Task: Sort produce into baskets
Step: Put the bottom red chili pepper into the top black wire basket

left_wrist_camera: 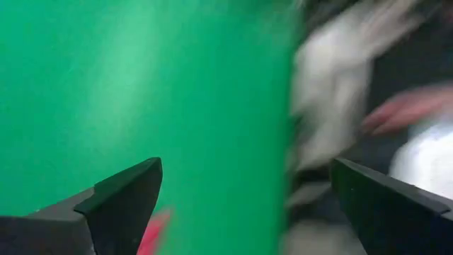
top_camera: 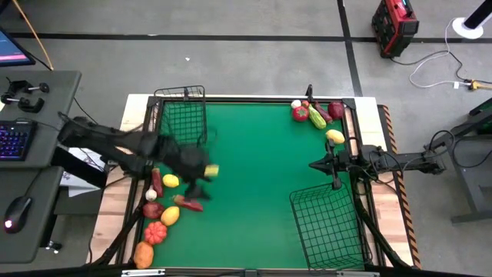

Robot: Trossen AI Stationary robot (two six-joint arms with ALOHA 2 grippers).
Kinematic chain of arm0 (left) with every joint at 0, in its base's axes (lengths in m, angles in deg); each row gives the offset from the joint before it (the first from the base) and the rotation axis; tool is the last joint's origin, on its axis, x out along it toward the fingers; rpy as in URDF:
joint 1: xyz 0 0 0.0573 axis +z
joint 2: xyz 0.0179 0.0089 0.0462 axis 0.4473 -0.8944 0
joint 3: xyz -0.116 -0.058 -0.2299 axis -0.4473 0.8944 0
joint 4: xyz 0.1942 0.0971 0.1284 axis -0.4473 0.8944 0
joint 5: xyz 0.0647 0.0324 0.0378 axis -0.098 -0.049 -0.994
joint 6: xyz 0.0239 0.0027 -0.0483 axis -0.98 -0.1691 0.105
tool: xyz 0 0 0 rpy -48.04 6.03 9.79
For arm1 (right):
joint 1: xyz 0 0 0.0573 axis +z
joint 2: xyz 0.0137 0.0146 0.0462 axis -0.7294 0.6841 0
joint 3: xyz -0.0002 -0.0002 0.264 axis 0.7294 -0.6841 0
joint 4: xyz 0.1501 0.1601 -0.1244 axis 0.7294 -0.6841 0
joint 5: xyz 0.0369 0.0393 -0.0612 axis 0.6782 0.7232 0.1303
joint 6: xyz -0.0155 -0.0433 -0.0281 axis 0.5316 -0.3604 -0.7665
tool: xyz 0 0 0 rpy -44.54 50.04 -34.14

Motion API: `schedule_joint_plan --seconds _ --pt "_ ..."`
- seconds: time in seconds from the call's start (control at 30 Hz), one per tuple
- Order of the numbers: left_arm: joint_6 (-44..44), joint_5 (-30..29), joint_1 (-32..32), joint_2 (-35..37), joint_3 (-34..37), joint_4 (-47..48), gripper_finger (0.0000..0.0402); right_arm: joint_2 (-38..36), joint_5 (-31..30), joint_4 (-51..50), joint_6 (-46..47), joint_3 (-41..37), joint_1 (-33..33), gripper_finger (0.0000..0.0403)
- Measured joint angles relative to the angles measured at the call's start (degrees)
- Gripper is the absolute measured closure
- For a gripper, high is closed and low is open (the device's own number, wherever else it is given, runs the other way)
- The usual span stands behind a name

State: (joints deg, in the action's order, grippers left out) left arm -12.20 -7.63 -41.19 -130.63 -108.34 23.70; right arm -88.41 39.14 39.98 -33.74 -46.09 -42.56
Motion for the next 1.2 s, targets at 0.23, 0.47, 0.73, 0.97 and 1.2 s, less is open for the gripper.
schedule_joint_plan --seconds 0.23,0.47,0.73,0.97,1.2 --pt "-3.23 -18.27 -17.15 -1.35 4.56 16.61 0.0005 -0.02 0.00 0.00 0.00 0.00 0.01 0.0402" --pt "-5.05 -18.28 -19.98 -1.44 14.57 7.44 0.0005 -0.02 0.00 0.00 0.00 0.00 0.01 0.0402" --pt "-1.30 -18.55 -19.88 -1.44 17.33 7.24 0.0005 -0.02 0.00 0.00 0.00 -0.01 0.01 0.0402" --pt "-2.29 -14.65 -19.94 -1.42 17.39 2.93 0.0005 -0.02 0.00 0.00 0.00 0.00 0.00 0.0402" --pt "-12.85 -13.35 -19.31 -5.48 17.39 1.04 0.0005 -0.02 0.00 0.00 0.00 0.00 0.00 0.0402"
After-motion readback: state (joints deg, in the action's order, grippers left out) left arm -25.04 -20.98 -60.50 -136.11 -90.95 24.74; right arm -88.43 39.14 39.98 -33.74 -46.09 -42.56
